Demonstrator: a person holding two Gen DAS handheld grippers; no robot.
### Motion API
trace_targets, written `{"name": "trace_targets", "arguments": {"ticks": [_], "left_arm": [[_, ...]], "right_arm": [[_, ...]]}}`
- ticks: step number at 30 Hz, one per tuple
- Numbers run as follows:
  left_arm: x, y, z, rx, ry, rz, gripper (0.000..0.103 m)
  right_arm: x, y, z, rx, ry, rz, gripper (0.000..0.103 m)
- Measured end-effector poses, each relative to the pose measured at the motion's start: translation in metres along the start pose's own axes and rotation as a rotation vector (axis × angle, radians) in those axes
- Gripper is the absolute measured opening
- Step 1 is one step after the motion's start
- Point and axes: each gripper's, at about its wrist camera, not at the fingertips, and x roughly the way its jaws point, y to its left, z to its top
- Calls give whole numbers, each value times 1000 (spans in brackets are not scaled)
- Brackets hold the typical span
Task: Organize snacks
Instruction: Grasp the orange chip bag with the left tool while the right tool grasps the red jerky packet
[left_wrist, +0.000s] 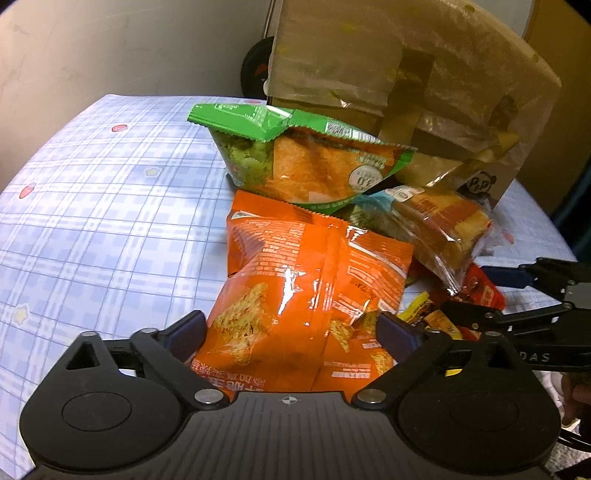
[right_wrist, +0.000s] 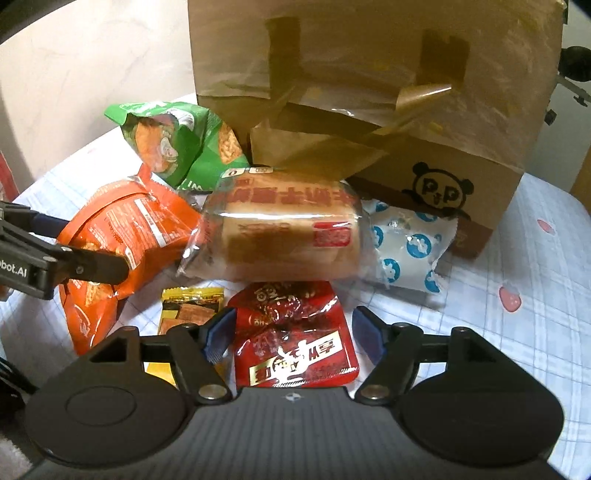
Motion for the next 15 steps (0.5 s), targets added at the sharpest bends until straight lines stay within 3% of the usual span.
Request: {"name": "trace_targets", "arguments": {"ticks": [4,8,15], "left_arm": [[-12,2,1,7,-36,-31,74],[-19,11,2,-33,-40,-68,67],[-39,18,4,-50,-68,-90,64]], "right_arm": [[-7,-7,0,28,5,29,62],[-20,-16,-5,63,-2,32,56],[-40,-33,-9,124,-14,9,55]]}}
